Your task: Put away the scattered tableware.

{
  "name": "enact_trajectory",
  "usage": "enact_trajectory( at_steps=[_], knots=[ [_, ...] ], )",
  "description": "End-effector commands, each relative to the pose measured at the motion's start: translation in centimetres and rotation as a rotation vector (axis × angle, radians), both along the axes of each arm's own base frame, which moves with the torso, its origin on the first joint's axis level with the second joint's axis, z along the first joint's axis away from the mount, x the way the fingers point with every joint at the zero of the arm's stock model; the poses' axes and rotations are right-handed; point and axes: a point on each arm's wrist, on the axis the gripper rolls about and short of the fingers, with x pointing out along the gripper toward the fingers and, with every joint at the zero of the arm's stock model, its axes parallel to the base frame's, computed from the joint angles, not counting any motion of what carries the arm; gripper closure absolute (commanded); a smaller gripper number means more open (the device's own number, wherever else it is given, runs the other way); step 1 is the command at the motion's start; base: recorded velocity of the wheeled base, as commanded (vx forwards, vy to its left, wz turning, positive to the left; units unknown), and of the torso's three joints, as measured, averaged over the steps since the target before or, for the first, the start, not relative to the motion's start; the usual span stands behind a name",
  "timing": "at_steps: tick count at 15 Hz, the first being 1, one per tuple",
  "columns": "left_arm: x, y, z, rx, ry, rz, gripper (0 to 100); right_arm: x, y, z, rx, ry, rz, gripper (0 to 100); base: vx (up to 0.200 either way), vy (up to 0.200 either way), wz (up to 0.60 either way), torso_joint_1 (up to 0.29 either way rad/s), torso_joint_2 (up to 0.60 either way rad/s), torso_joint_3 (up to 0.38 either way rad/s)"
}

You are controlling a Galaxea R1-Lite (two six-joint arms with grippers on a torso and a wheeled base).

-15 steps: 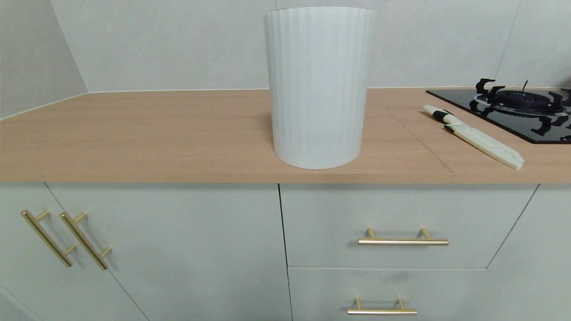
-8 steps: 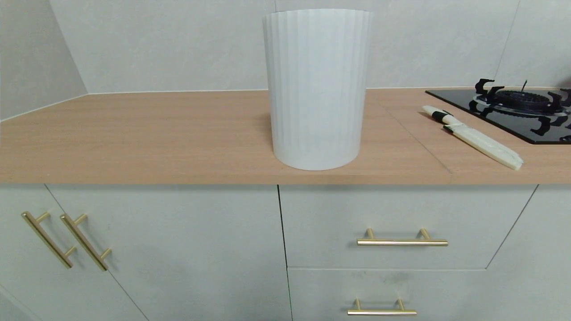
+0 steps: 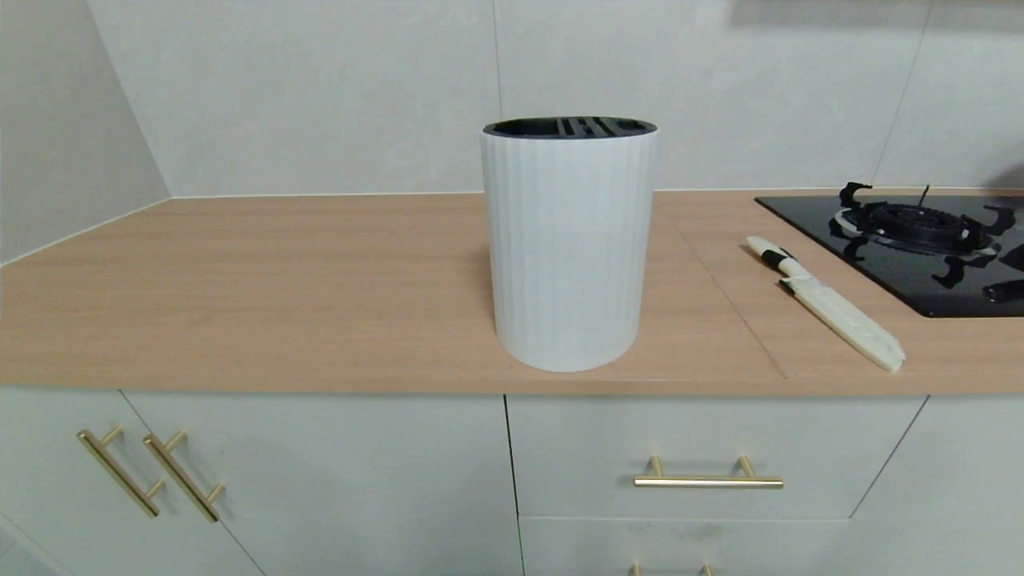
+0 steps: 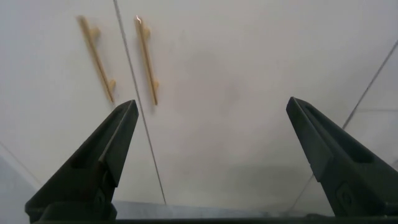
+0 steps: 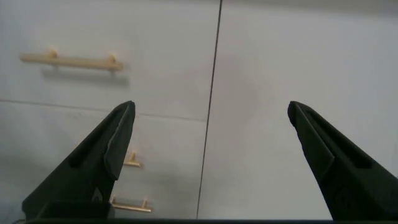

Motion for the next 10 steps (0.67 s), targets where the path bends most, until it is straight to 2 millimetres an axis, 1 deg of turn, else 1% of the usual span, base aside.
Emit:
enact_trajectory(
  at_steps=[1,10],
  knots=[
    [0.0,0.0,0.0,0.0,0.0,0.0,0,0.01,0.0,0.0,0.0,0.002,-0.001,0,0.0,0.0,0.0,0.173,-0.46,-0.29],
    [0.0,0.0,0.0,0.0,0.0,0.0,0,0.01,0.0,0.0,0.0,0.002,0.0,0,0.0,0.0,0.0,0.199,-0.48,-0.283]
  ],
)
